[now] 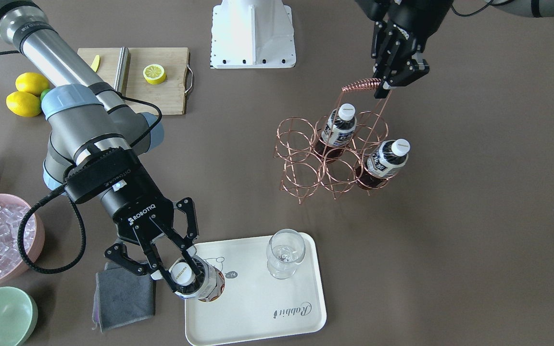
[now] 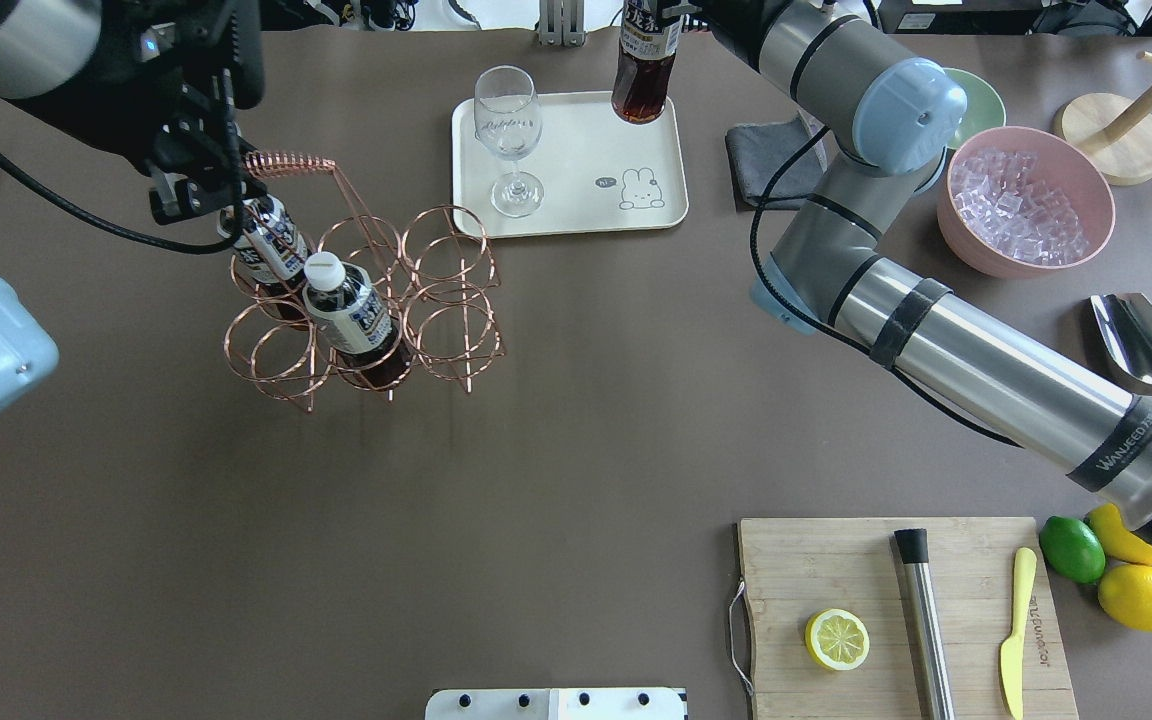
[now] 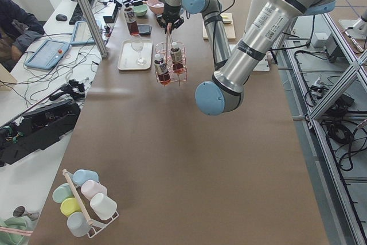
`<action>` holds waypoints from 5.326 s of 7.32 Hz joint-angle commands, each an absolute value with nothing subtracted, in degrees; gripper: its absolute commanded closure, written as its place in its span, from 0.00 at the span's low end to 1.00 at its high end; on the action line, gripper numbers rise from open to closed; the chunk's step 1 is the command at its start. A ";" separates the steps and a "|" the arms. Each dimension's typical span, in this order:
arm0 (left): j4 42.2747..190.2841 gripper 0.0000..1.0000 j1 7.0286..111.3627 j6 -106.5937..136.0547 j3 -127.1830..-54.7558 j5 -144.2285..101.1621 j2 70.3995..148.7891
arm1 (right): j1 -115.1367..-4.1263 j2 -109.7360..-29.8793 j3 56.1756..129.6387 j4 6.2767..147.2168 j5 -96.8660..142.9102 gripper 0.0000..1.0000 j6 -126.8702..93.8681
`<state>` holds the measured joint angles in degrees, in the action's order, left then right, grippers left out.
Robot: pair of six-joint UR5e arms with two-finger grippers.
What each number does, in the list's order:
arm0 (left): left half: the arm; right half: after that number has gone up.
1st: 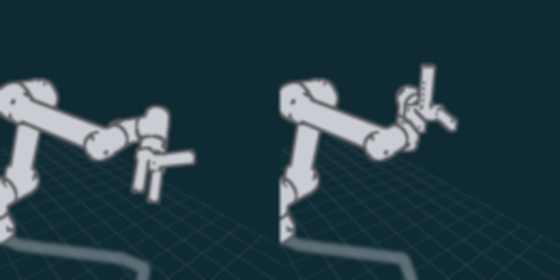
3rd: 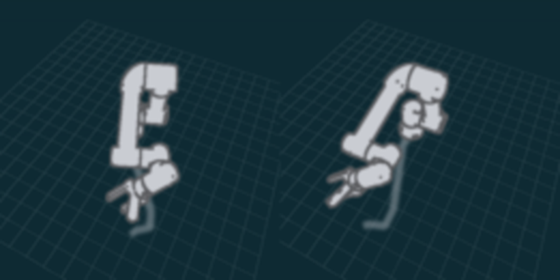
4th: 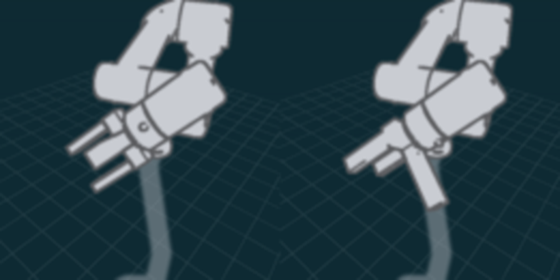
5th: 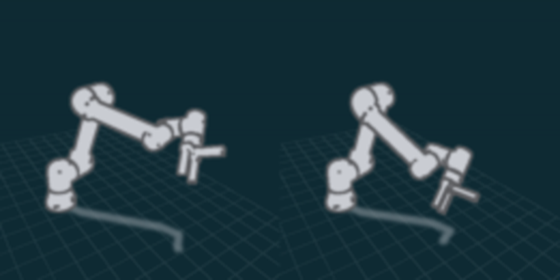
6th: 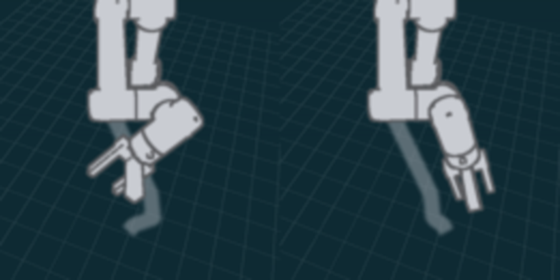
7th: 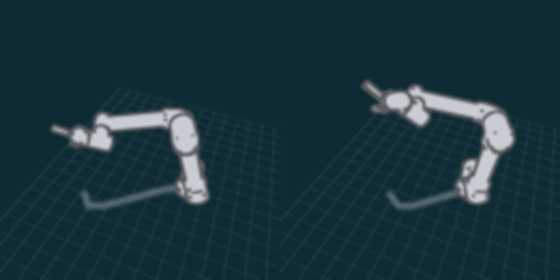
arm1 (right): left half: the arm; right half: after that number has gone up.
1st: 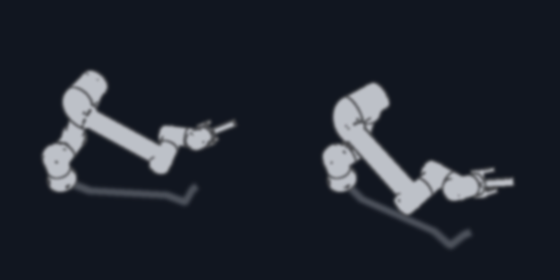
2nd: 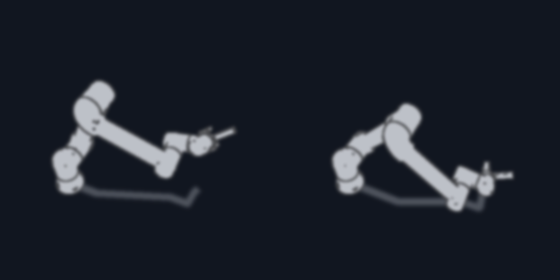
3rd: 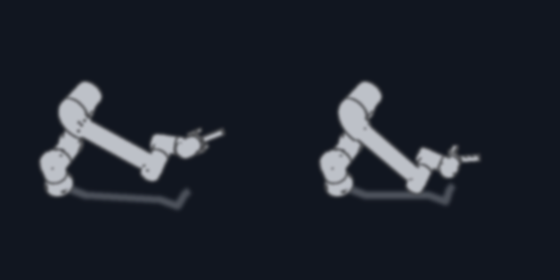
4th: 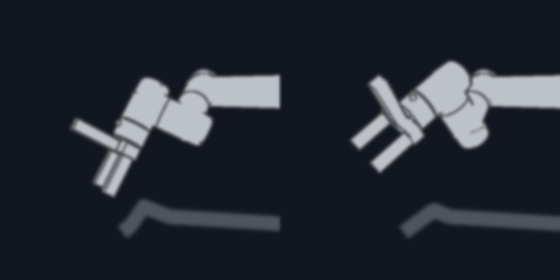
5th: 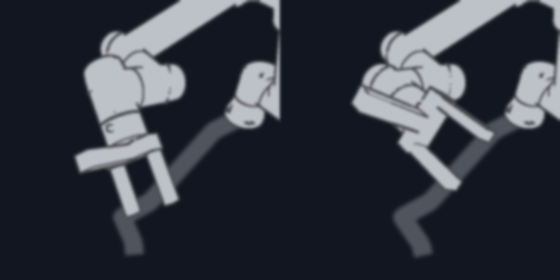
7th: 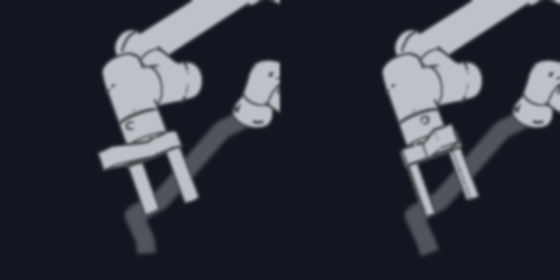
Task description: Take tea from basket to plate
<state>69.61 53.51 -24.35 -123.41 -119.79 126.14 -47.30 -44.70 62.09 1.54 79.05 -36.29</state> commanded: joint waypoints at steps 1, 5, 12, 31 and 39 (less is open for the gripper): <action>69.52 1.00 62.37 -33.02 -123.14 -125.23 119.82 | -45.44 -43.33 58.02 0.27 74.98 1.00 -36.12; 69.52 1.00 71.78 -47.33 -116.04 -127.60 115.49 | -42.11 -42.36 50.55 -8.06 70.85 1.00 -35.86; 69.87 1.00 86.47 -74.78 -105.56 -134.21 108.56 | -40.87 -42.89 49.83 -8.70 70.49 1.00 -34.37; 78.75 0.02 87.10 -74.71 -98.70 -124.80 105.38 | -40.08 -44.56 50.27 -12.39 70.93 0.00 -31.38; 78.49 0.02 94.22 -51.66 -96.16 -130.42 99.49 | -48.40 -52.10 75.37 5.61 82.94 0.00 -31.99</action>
<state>78.49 93.19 -62.53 -97.68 -129.04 100.55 -44.77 -48.79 66.20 -0.77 78.56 -31.73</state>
